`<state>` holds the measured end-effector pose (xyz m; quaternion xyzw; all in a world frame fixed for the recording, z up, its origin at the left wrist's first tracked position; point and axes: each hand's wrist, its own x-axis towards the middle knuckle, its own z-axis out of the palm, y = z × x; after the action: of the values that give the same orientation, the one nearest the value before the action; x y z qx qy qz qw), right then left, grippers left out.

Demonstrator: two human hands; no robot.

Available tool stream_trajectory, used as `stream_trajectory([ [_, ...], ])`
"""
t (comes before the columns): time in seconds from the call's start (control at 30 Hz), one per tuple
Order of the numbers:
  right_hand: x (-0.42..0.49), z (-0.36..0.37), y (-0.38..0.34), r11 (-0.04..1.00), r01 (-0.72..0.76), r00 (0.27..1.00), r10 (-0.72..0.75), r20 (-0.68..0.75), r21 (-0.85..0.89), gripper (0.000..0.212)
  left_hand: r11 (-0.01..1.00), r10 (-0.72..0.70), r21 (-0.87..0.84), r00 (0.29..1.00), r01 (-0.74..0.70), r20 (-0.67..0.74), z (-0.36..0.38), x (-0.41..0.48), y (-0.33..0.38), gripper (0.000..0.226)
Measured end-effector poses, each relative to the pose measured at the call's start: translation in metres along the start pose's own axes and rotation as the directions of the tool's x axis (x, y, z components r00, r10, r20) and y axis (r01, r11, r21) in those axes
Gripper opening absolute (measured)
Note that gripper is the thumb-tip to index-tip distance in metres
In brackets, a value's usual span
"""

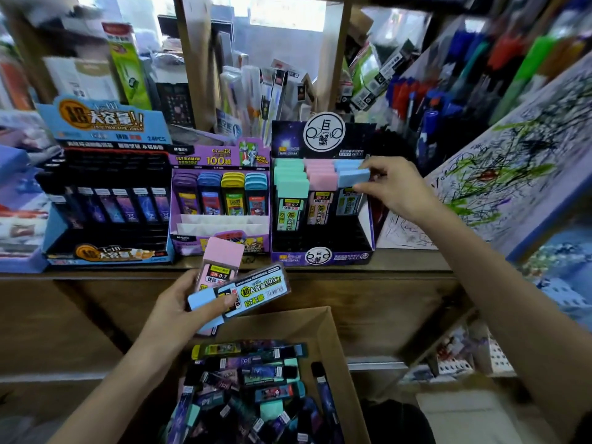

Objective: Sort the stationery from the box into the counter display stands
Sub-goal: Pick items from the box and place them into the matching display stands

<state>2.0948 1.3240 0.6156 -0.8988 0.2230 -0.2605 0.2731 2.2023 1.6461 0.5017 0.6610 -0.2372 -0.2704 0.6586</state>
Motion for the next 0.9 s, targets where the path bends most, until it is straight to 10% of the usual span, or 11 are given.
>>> stream_trajectory([
  [0.23, 0.006, 0.001, 0.002, 0.995, -0.047, 0.996, 0.053, 0.067, -0.090, 0.026, 1.000, 0.021, 0.001, 0.999, -0.021, 0.033, 0.008, 0.007, 0.003, 0.040],
  [0.6, -0.004, 0.013, -0.007, 0.829, 0.166, 0.958, -0.263, -0.111, -0.534, 0.024, 0.996, 0.086, 0.012, 0.994, -0.087, 0.062, 0.016, 0.013, 0.013, 0.041],
  [0.73, -0.023, 0.018, -0.044, 0.927, 0.266, 0.955, -0.291, -0.057, -0.265, 0.017, 0.995, 0.104, 0.003, 0.990, -0.105, 0.091, 0.023, 0.016, 0.019, 0.041],
  [0.9, -0.059, 0.041, -0.089, 0.959, 0.273, 0.875, -0.280, 0.395, 0.077, 0.012, 0.992, 0.126, 0.014, 0.986, -0.128, 0.107, 0.032, 0.017, 0.024, 0.040],
])
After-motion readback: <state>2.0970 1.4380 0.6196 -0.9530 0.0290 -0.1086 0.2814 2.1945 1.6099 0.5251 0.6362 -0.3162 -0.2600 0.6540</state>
